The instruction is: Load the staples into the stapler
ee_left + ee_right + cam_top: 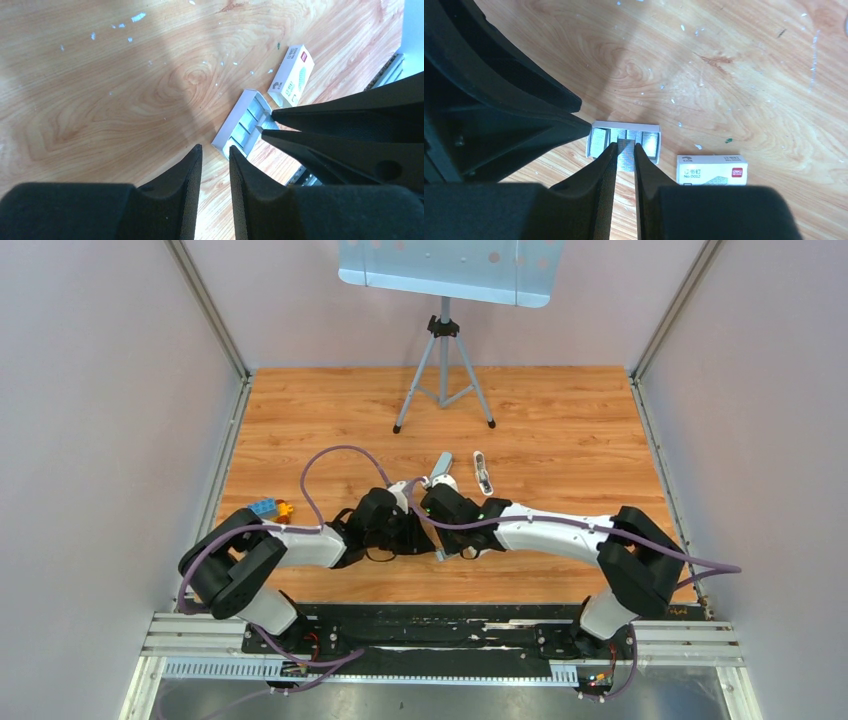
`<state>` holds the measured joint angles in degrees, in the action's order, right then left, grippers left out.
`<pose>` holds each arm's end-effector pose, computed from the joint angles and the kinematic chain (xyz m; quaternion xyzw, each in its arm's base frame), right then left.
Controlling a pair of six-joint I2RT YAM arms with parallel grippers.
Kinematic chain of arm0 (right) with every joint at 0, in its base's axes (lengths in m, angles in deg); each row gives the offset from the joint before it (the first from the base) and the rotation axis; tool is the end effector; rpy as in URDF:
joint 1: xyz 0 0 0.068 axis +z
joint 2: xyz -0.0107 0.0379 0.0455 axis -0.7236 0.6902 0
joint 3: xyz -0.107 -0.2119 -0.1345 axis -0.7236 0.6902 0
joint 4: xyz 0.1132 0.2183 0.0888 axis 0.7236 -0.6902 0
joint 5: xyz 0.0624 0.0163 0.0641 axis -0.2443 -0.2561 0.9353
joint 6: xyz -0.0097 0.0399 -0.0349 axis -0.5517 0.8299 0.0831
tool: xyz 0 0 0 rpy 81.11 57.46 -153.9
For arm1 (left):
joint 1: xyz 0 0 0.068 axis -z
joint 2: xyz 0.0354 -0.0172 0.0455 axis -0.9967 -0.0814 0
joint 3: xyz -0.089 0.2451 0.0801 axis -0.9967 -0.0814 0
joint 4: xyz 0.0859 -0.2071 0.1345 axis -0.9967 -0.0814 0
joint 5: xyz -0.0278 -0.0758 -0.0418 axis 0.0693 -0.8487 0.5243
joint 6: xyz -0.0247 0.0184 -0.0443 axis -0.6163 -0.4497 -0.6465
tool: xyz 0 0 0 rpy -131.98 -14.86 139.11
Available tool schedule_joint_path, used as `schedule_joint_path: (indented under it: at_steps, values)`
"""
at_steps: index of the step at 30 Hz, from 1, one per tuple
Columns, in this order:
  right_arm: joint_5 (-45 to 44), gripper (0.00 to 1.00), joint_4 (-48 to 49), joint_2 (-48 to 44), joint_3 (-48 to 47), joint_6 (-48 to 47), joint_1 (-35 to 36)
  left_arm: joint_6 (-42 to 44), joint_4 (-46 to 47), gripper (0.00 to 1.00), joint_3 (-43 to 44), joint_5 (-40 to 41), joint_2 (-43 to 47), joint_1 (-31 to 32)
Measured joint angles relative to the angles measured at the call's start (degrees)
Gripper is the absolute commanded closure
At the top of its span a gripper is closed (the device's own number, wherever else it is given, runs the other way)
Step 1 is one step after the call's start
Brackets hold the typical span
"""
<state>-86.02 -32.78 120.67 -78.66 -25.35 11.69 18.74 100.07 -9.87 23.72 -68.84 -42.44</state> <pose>0.1740 0.2676 0.1972 -0.2282 0.9204 0.1492 0.2803 0.1863 -0.1871 0.1289 0.0545 0.8861 -0.3994 0.2289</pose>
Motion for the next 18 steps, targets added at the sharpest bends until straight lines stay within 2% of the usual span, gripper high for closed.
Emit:
schedule_joint_path:
  at_steps: [6, 13, 18]
  values:
    - [-1.5, 0.8, -2.0, -3.3, -0.4, -2.1, -2.4, 2.6, -5.7, 0.69, 1.7, 2.6, 3.8, 0.0]
    - [-1.1, 0.79, -2.2, -6.2, -1.6, -6.8, -13.6, 5.9, -11.4, 0.69, 4.7, 5.5, 8.4, 0.0]
    - [1.2, 0.8, -2.0, -5.9, -3.4, -10.9, -20.6, 8.7, -16.5, 0.59, 7.1, 7.1, 10.9, 0.0]
